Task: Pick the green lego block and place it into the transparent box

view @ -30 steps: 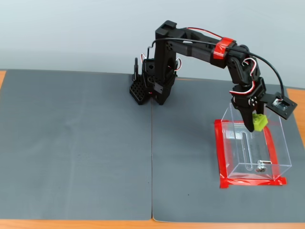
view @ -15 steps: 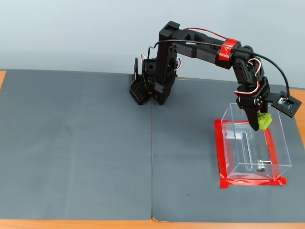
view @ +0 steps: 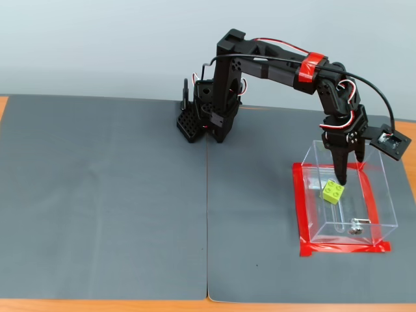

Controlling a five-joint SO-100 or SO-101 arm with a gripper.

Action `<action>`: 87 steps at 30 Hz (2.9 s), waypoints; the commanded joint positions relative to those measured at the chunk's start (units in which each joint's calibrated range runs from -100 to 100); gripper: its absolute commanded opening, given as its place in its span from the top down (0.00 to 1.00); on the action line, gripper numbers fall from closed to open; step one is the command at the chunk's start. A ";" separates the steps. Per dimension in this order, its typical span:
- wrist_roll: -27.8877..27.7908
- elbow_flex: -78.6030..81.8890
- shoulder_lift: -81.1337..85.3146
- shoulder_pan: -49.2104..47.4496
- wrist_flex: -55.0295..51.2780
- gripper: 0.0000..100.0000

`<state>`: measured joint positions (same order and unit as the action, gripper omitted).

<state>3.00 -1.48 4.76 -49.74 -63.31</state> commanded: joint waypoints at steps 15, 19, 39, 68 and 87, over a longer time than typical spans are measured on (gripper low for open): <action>-0.11 2.07 24.53 17.25 -9.08 0.98; -0.22 7.86 33.18 24.56 -11.43 0.98; -0.27 44.67 73.03 51.20 -10.91 0.98; -1.94 99.85 94.65 51.35 7.84 0.98; -2.30 94.43 94.73 48.96 -10.99 0.98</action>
<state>0.61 96.59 99.32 -0.96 -73.46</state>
